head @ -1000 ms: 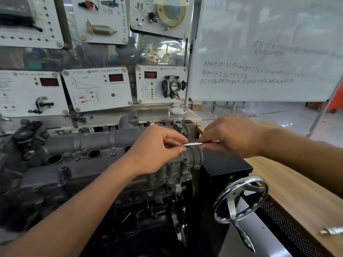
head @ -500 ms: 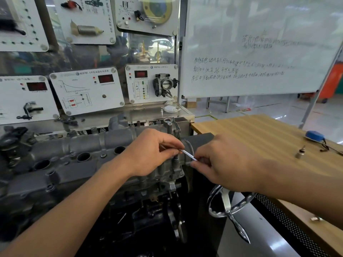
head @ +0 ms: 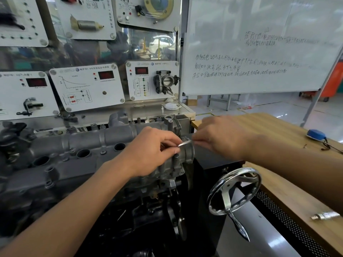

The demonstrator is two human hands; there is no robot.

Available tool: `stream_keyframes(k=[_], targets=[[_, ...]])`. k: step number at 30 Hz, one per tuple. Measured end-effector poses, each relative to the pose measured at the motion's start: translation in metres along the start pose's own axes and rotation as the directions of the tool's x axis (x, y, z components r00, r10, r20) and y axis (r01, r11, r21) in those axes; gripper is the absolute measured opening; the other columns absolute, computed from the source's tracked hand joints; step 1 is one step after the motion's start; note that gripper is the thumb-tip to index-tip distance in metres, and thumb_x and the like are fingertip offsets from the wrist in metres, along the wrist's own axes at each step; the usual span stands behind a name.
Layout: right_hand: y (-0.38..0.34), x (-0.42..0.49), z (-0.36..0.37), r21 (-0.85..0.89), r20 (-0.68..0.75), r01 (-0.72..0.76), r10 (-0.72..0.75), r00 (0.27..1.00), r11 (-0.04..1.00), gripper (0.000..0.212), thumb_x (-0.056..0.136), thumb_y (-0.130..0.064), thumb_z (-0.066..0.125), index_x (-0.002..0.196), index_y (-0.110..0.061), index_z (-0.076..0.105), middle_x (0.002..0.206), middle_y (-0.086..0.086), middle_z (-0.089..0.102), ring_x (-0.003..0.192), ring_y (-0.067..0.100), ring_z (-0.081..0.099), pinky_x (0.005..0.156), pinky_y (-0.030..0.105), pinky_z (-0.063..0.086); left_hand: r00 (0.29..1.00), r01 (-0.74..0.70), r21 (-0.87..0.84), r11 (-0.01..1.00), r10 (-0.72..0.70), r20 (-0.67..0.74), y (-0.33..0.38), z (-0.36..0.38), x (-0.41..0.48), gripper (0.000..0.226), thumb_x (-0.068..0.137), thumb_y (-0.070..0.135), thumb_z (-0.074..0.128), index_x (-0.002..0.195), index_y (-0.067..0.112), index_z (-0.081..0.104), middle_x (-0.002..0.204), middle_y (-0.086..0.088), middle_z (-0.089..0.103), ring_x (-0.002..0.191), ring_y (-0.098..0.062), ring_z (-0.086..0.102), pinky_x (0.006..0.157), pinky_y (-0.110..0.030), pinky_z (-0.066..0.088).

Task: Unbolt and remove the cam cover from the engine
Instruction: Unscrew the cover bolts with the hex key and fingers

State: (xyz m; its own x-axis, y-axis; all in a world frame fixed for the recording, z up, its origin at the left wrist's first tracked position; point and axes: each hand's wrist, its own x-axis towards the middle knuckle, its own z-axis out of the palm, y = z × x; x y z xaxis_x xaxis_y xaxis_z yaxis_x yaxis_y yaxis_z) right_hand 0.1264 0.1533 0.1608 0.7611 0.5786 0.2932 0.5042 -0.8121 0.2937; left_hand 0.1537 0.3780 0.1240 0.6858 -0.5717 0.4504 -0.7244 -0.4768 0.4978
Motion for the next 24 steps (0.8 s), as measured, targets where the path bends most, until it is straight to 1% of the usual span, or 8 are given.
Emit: stream_keyframes(k=[3, 6, 10, 12, 14, 17, 19, 24], targets=[[0.008, 0.025, 0.002, -0.106, -0.032, 0.15, -0.154, 0.988, 0.983, 0.033, 0.104, -0.043, 0.038, 0.109, -0.025, 0.066, 0.106, -0.01, 0.066, 0.106, 0.016, 0.052, 0.065, 0.031, 0.041, 0.995, 0.064, -0.03, 0.997, -0.067, -0.081, 0.001, 0.004, -0.004, 0.023, 0.087, 0.021, 0.077, 0.11, 0.023, 0.073, 0.091, 0.016, 0.075, 0.083, 0.007, 0.069, 0.081, -0.022, 0.058], [0.008, 0.045, -0.001, -0.129, -0.048, 0.26, -0.268, 0.962, 0.957, 0.029, 0.104, -0.041, 0.042, 0.108, -0.028, 0.068, 0.108, -0.013, 0.067, 0.107, 0.014, 0.052, 0.067, 0.031, 0.046, 0.986, 0.077, -0.06, 0.995, -0.085, -0.141, 0.005, 0.006, -0.012, 0.03, 0.086, 0.016, 0.078, 0.115, 0.021, 0.071, 0.088, 0.017, 0.075, 0.081, 0.008, 0.068, 0.078, -0.012, 0.054], [0.005, 0.057, -0.002, -0.114, -0.105, 0.369, -0.381, 0.919, 0.922, 0.017, 0.098, -0.026, 0.058, 0.093, -0.018, 0.072, 0.095, -0.005, 0.071, 0.094, 0.021, 0.06, 0.062, 0.036, 0.051, 0.97, 0.094, -0.089, 0.992, -0.111, -0.216, 0.007, -0.009, -0.014, 0.032, 0.087, 0.01, 0.074, 0.117, 0.021, 0.072, 0.085, 0.017, 0.076, 0.084, 0.01, 0.068, 0.083, -0.011, 0.053], [0.006, 0.059, 0.0, -0.078, -0.144, 0.399, -0.407, 0.902, 0.914, 0.013, 0.095, -0.017, 0.063, 0.09, -0.012, 0.073, 0.094, 0.001, 0.073, 0.088, 0.027, 0.065, 0.059, 0.04, 0.054, 0.98, 0.127, -0.036, 0.991, -0.131, -0.152, 0.007, -0.016, -0.013, 0.033, 0.087, 0.019, 0.076, 0.119, 0.025, 0.07, 0.083, 0.021, 0.074, 0.084, 0.013, 0.066, 0.08, -0.002, 0.046], [0.005, 0.06, 0.001, -0.044, -0.194, 0.422, -0.422, 0.886, 0.906, 0.02, 0.095, -0.017, 0.057, 0.093, -0.01, 0.075, 0.101, 0.004, 0.075, 0.088, 0.028, 0.069, 0.059, 0.042, 0.056, 0.986, 0.15, -0.018, 0.989, -0.151, -0.077, 0.012, -0.012, -0.013, 0.037, 0.085, 0.029, 0.079, 0.12, 0.024, 0.069, 0.086, 0.017, 0.075, 0.082, 0.011, 0.067, 0.076, -0.002, 0.047], [0.007, 0.055, 0.01, 0.005, -0.316, 0.457, -0.432, 0.845, 0.89, 0.031, 0.096, -0.022, 0.052, 0.094, -0.004, 0.077, 0.099, 0.01, 0.075, 0.082, 0.03, 0.073, 0.056, 0.042, 0.059, 0.982, 0.155, -0.009, 0.988, -0.155, -0.108, 0.021, 0.01, -0.013, 0.032, 0.085, 0.031, 0.078, 0.115, 0.026, 0.07, 0.092, 0.007, 0.074, 0.09, -0.008, 0.068, 0.085, -0.032, 0.057], [0.01, 0.049, 0.018, 0.02, -0.378, 0.458, -0.417, 0.827, 0.889, 0.035, 0.099, -0.023, 0.05, 0.096, 0.0, 0.076, 0.098, 0.014, 0.075, 0.08, 0.033, 0.073, 0.06, 0.044, 0.06, 0.973, 0.147, 0.005, 0.989, -0.143, -0.182, 0.023, 0.019, -0.012, 0.02, 0.088, 0.026, 0.075, 0.108, 0.026, 0.073, 0.095, 0.003, 0.074, 0.094, -0.014, 0.066, 0.087, -0.04, 0.056], [0.018, 0.043, 0.033, -0.022, -0.469, 0.423, -0.383, 0.796, 0.906, 0.034, 0.096, -0.023, 0.054, 0.099, 0.003, 0.076, 0.101, 0.016, 0.075, 0.084, 0.031, 0.074, 0.071, 0.041, 0.062, 0.963, 0.089, -0.024, 0.996, -0.093, -0.254, 0.013, 0.023, -0.012, 0.013, 0.09, 0.019, 0.073, 0.102, 0.021, 0.078, 0.094, 0.005, 0.077, 0.088, -0.003, 0.069, 0.083, -0.023, 0.057]])
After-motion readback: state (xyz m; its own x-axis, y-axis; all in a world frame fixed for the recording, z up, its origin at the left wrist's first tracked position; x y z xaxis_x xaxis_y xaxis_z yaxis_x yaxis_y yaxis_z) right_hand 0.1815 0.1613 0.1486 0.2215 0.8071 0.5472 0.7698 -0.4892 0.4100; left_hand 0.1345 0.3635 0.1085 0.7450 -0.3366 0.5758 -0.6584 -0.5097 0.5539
